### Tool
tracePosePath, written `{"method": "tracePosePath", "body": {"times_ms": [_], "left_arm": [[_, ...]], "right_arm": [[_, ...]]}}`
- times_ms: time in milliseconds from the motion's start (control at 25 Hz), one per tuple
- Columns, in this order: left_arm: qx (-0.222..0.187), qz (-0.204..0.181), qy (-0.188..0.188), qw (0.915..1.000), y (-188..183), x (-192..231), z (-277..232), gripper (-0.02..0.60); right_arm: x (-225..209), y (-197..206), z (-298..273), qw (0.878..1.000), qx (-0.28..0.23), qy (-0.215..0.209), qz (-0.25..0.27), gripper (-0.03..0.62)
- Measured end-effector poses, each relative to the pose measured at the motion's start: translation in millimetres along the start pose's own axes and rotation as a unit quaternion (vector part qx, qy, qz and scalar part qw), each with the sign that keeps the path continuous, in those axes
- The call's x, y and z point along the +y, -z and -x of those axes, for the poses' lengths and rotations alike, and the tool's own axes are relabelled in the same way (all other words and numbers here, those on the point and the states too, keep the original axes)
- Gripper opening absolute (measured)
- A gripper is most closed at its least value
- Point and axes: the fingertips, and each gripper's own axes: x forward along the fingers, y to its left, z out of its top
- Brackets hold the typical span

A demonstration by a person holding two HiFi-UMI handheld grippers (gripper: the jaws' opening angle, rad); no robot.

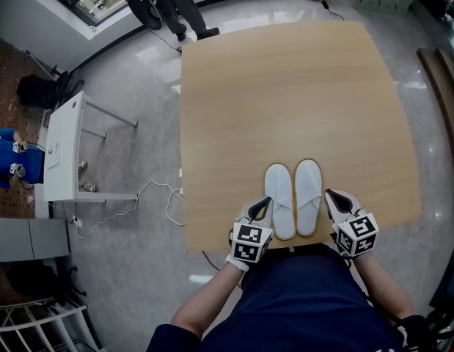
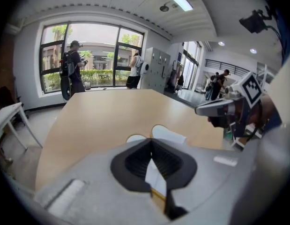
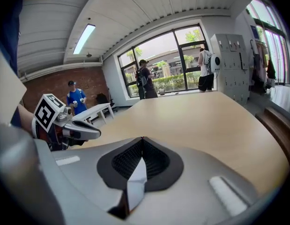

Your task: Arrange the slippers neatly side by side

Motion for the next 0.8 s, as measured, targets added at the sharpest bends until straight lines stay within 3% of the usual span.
{"method": "tracePosePath", "body": {"times_ms": [120,360,600,800], "left_arm": [[-0.017,0.027,0.014,0.9994,-17,-5,11,0.005],[-0.060,0.017,0.058,0.9963,-58,-41,20,0.005],[-0.119,0.021,0.084,0.9891,-85,-61,42,0.005],[-0.124,0.028,0.086,0.9882,-88,-60,55,0.005]], "right_arm": [[8,-25,7,1.000,-0.031,-0.002,0.000,0.011],[41,-60,15,0.997,-0.060,-0.040,0.022,0.011],[65,-83,30,0.988,-0.128,-0.084,-0.010,0.011],[69,-88,37,0.987,-0.138,-0.083,0.005,0.011]]}}
